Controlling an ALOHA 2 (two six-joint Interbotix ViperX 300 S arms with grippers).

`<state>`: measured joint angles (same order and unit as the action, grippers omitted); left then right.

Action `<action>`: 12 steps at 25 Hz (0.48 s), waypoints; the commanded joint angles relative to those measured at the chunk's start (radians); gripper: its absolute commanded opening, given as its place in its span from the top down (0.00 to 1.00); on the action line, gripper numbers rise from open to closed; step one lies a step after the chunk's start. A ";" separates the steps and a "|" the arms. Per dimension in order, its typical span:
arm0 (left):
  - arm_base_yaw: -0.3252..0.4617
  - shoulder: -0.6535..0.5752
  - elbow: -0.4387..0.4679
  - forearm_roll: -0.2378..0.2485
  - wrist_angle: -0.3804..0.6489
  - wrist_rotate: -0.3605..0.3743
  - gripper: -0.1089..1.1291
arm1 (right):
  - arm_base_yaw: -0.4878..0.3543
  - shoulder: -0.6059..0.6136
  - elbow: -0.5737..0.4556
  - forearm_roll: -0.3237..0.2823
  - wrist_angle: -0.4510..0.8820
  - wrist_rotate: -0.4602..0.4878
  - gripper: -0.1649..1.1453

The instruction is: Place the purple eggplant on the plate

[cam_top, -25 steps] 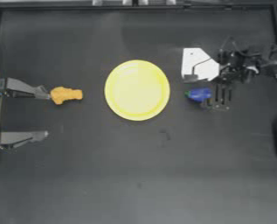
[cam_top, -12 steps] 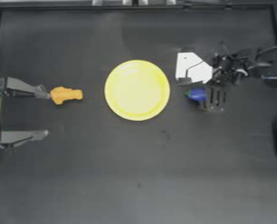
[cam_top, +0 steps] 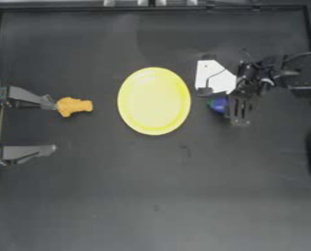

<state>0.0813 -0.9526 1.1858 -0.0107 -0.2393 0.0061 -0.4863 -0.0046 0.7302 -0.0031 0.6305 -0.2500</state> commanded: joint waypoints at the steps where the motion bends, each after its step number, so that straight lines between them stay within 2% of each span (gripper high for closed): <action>1: 0.002 0.032 -0.018 0.000 -0.003 -0.002 0.08 | -0.002 -0.067 -0.035 0.025 0.005 -0.006 0.75; 6: 0.003 0.044 -0.020 -0.002 -0.003 -0.002 0.08 | 0.008 -0.124 -0.104 0.040 0.035 -0.021 0.74; 12: 0.012 0.044 -0.020 0.000 -0.003 -0.002 0.08 | 0.051 -0.091 -0.253 0.048 0.064 -0.086 0.74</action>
<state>0.0905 -0.9235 1.1858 -0.0107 -0.2393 0.0061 -0.4479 -0.0920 0.5338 0.0353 0.6934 -0.3252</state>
